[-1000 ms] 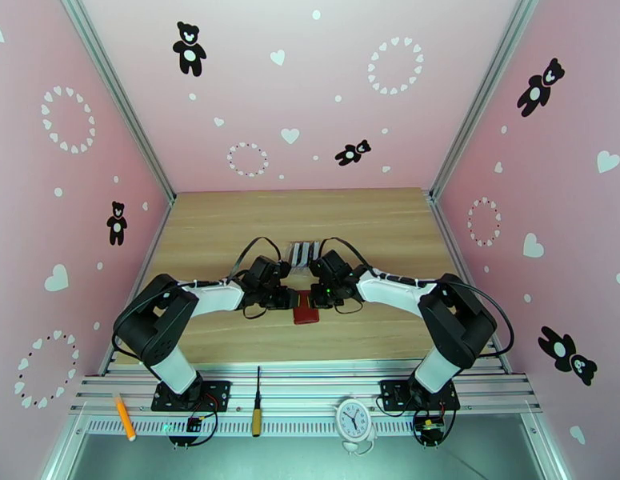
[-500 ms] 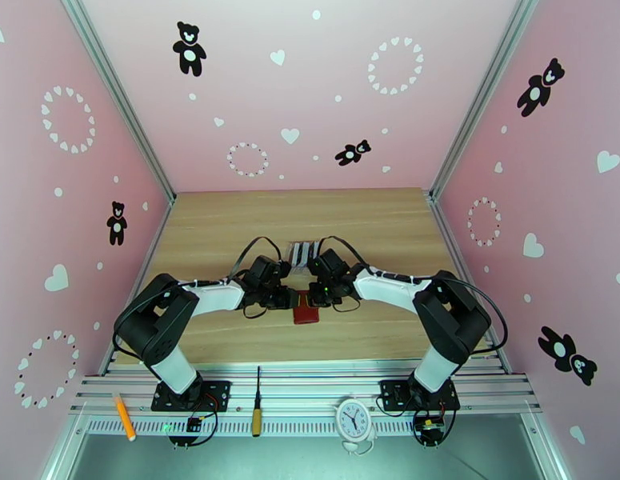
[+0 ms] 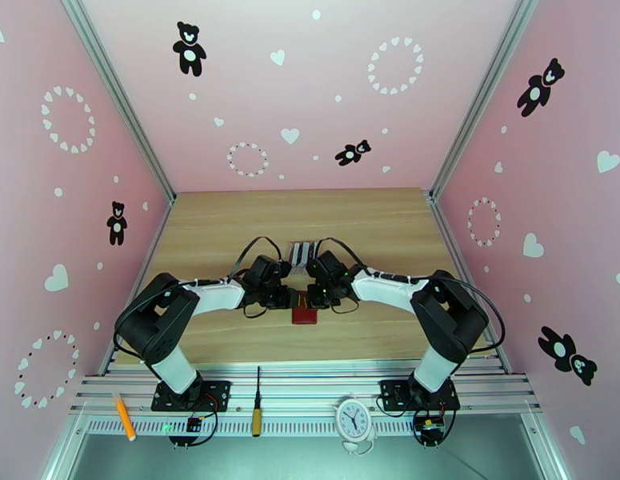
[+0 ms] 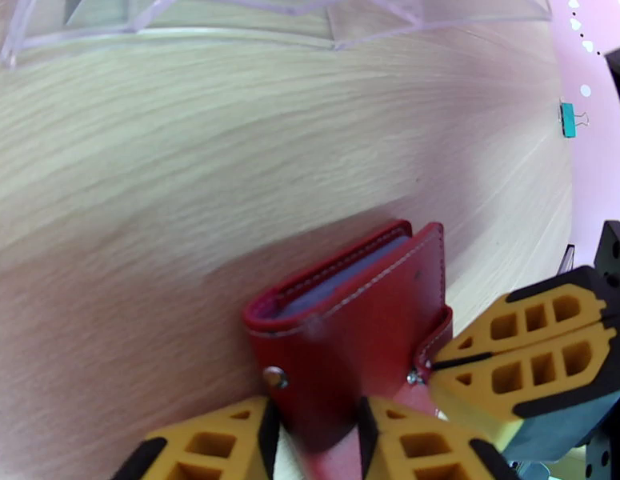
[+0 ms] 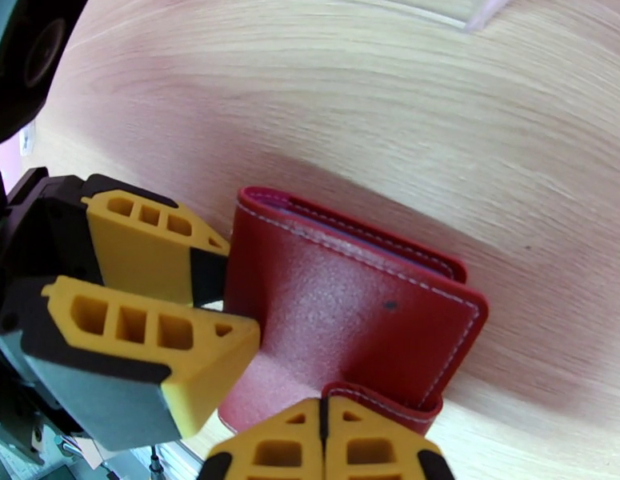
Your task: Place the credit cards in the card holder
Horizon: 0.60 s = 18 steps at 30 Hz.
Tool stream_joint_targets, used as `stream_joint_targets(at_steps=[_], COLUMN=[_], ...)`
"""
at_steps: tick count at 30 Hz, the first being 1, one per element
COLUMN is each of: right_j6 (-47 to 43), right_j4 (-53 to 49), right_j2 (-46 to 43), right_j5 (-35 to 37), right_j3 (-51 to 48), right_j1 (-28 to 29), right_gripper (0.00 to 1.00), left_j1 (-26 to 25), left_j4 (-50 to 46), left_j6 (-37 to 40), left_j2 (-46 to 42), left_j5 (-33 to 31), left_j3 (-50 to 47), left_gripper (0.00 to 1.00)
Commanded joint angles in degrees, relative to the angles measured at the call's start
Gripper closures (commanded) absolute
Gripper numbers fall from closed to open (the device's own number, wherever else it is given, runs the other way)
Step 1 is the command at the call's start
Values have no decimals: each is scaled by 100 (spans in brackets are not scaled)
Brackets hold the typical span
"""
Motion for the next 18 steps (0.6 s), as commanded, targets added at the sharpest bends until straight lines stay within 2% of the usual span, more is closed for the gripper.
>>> stream_joint_targets(at_steps=[1,18], right_j6=[51,232], right_j4=[-128,-326], right_j2=[217,455], right_j5=[97,464], right_j3=[81,118], right_j1=[116,238], right_gripper=[94,94], left_j1=[-37,-40], left_j4=[-138,-174], left_j6=[54,54], left_j2=[296,348], left_j5=[-181,-189], left_j3=[-5,11], left_gripper=[64,65])
